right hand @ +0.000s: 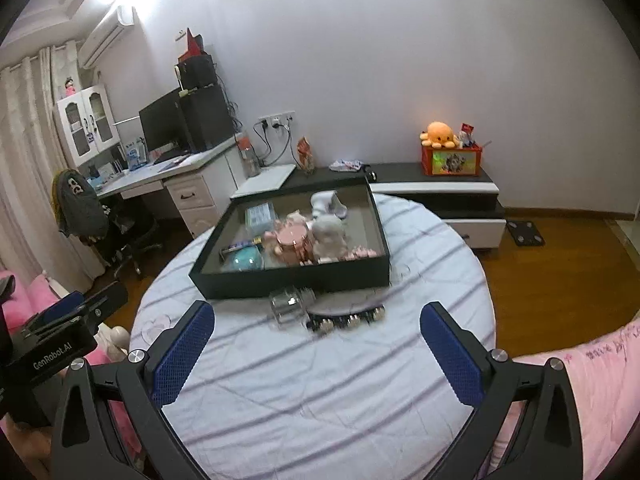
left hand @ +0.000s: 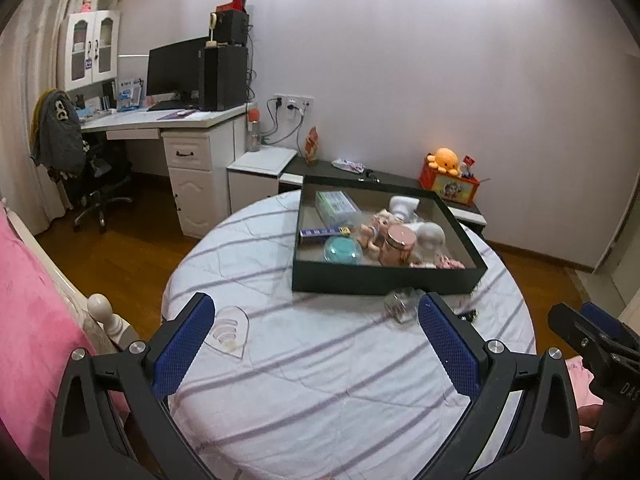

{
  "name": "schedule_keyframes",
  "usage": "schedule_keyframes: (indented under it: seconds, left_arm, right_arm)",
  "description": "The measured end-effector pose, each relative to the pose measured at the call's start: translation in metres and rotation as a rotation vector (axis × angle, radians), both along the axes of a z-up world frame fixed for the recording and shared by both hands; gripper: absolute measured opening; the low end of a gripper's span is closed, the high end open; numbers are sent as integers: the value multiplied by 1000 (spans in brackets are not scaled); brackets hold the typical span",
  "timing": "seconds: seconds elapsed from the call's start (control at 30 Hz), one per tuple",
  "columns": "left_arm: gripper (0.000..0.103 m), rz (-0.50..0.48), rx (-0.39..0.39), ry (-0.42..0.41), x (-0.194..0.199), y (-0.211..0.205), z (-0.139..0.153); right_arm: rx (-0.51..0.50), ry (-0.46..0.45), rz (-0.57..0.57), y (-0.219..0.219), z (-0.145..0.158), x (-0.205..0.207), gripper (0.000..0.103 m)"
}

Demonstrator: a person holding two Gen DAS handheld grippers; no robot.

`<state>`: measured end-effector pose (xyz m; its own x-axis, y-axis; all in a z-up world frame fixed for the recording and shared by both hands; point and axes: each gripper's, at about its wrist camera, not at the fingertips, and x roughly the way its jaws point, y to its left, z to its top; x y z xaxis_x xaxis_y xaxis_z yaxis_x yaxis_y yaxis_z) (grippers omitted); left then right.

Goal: Organize rigid objects
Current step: 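Withdraw both open tools from the tray toward the hair clip and bottle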

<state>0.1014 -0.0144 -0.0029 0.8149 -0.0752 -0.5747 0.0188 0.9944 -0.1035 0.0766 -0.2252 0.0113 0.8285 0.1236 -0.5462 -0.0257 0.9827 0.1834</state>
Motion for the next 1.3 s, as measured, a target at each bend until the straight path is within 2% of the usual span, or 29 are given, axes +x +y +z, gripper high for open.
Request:
schedule_keyframes:
  seconds: [0.3,0.8,0.97,1.3]
  left_arm:
    - [103,-18,10,-18,-12,-8,6]
    - [103,-17,8,13,-5,-9,-3]
    - [103,-22,15,41,8,-15,-14]
    - [103,-35,29,124,43,-28,-45]
  right_arm:
    - [-3,-4,8,1,1,-8,103]
    - [-17,29,15,3,-7,2,103]
    - [-29,81,13,0,-24,19,103]
    - [-32,222,17,-8,-81,72,103]
